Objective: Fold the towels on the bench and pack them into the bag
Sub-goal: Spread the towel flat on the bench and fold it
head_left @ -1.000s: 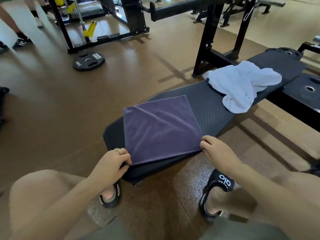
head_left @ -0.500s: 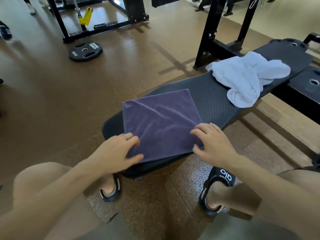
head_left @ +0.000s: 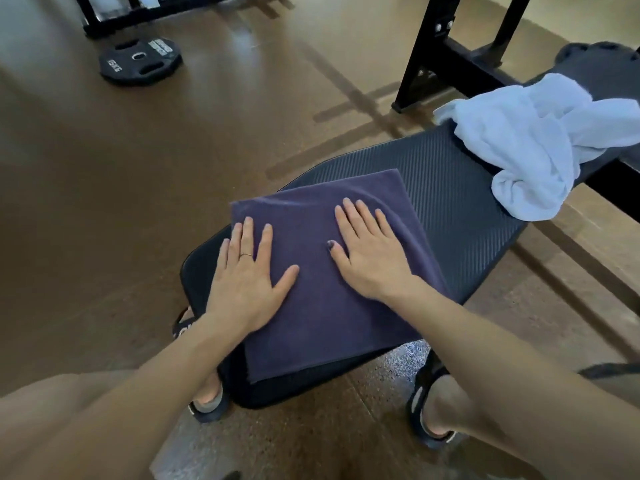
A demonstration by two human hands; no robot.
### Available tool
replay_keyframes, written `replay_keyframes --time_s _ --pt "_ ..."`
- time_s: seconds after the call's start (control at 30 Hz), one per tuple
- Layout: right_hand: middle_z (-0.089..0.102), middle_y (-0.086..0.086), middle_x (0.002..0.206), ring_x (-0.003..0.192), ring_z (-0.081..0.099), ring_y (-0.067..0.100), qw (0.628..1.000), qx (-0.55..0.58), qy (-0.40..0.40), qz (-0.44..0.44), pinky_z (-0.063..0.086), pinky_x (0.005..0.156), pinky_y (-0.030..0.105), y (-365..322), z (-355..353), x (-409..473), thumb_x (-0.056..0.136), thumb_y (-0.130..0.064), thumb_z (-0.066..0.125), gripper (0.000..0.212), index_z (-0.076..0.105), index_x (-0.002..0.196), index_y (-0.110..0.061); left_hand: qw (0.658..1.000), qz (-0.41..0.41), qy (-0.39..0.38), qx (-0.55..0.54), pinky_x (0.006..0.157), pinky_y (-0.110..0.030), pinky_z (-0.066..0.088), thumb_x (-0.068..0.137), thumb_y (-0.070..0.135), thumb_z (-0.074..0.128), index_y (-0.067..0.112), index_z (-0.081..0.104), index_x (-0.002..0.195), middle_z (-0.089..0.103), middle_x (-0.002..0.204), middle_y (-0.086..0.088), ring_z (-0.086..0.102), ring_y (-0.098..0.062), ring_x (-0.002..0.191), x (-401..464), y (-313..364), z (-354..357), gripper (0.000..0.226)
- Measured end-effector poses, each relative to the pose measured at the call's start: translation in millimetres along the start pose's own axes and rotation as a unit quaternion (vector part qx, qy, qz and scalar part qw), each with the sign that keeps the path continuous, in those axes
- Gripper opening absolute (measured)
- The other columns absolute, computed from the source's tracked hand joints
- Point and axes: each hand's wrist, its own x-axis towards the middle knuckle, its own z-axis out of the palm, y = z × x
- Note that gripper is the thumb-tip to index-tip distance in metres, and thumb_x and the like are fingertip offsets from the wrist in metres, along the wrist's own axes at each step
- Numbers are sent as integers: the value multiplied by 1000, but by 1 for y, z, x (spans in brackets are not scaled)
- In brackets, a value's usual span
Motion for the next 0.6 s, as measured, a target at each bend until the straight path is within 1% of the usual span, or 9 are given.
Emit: replay_keyframes --time_s 0.07,0.13,0.2,0.23,0.27,0.33,0.4,0.53,0.6 --pt "-5 1 171 157 -8 17 1000 0 6 9 -6 127 40 0 -3 4 106 -50 14 67 2 163 -17 1000 0 21 0 128 -42 -4 94 74 7 22 -5 163 -15 170 -11 -15 -26 157 0 -2 1 87" --pt "1 3 171 157 -3 18 998 19 67 -1 -2 128 41 -13 -16 16 103 -52 12 71 7 163 -14 1000 0 25 -4 127 -42 -5 91 76 4 22 -5 163 -15 169 -11 -16 -25 156 2 -1 2 91" --pt "4 1 170 157 0 17 994 31 100 -35 0 128 40 -16 -22 28 102 -52 11 72 9 163 -15 1000 1 25 -7 127 -41 -6 91 77 5 23 -5 164 -16 169 -10 -16 -25 156 2 -1 5 91" --pt "3 -1 170 157 -1 16 994 28 96 -40 0 128 39 -10 -21 33 102 -52 11 70 9 163 -16 1000 0 25 -8 127 -41 -6 91 77 6 23 -4 164 -16 170 -10 -16 -24 156 1 -2 5 91" --pt "1 -2 170 157 -2 15 997 22 77 -25 -2 128 38 0 -20 39 104 -52 12 68 7 163 -18 1000 -2 23 -6 127 -41 -6 92 77 6 24 -4 164 -15 170 -9 -16 -24 156 2 -3 5 91" --pt "-1 -2 171 157 -5 15 999 20 32 36 -3 128 38 28 -16 48 106 -50 14 65 6 163 -20 1000 -6 19 0 127 -41 -5 91 78 6 24 -4 164 -14 170 -9 -15 -24 156 1 -3 5 91" --pt "0 -2 171 157 -5 15 997 26 27 71 -3 127 37 51 -18 57 107 -50 15 65 6 163 -19 1000 -7 22 1 127 -42 -5 90 78 5 24 -4 164 -14 170 -9 -15 -25 157 1 -2 3 91" --pt "-2 -4 171 157 -6 13 996 20 19 81 -2 127 36 77 -27 60 107 -51 14 66 3 163 -19 1000 -8 16 -1 128 -43 -3 90 78 3 24 -4 164 -15 170 -10 -15 -25 157 1 0 2 92" --pt "-2 -1 171 157 -6 14 994 23 29 102 -2 128 36 78 -29 57 106 -52 14 68 3 163 -17 1000 -12 6 4 127 -43 -4 88 79 1 25 -6 163 -15 170 -9 -14 -25 157 1 2 0 93"
